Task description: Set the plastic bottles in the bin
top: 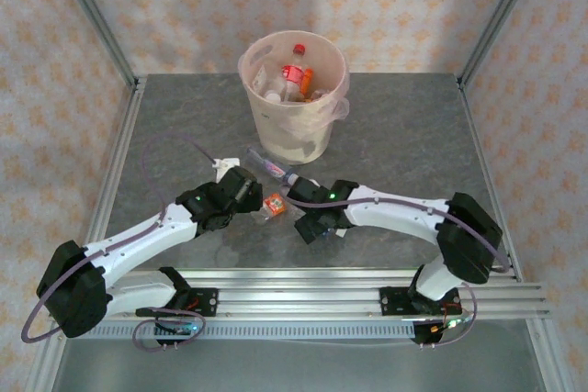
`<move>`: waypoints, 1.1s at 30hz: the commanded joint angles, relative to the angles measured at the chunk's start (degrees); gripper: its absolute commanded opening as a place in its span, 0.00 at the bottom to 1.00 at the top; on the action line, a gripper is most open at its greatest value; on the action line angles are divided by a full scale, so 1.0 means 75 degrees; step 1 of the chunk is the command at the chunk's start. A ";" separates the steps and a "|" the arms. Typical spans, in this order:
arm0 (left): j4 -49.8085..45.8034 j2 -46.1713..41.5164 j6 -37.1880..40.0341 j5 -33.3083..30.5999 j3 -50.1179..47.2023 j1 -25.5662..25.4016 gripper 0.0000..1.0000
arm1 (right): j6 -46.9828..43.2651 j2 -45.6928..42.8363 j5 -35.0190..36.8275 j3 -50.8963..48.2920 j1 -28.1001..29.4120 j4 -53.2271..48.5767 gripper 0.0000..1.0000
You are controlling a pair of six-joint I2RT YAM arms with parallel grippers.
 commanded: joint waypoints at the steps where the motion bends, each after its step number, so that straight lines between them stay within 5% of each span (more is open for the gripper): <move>1: -0.0220 -0.0127 -0.0312 -0.0427 -0.0043 -0.0020 1.00 | -0.0500 0.0384 0.0083 0.0359 0.0030 0.0335 0.99; 14: -0.0184 -0.0037 -0.0370 -0.0335 -0.0032 0.0004 1.00 | -0.0811 0.1450 -0.0487 0.0327 -0.0512 0.0891 0.89; 28: -0.0055 0.0308 -0.0283 -0.0135 0.0125 0.0018 1.00 | -0.0317 0.1002 -0.0351 -0.0300 -0.0705 0.0741 0.43; 33: -0.0022 0.0263 -0.0298 -0.0159 0.0129 0.0015 1.00 | 0.0327 0.0181 0.0122 -0.0470 -0.0709 0.0357 0.37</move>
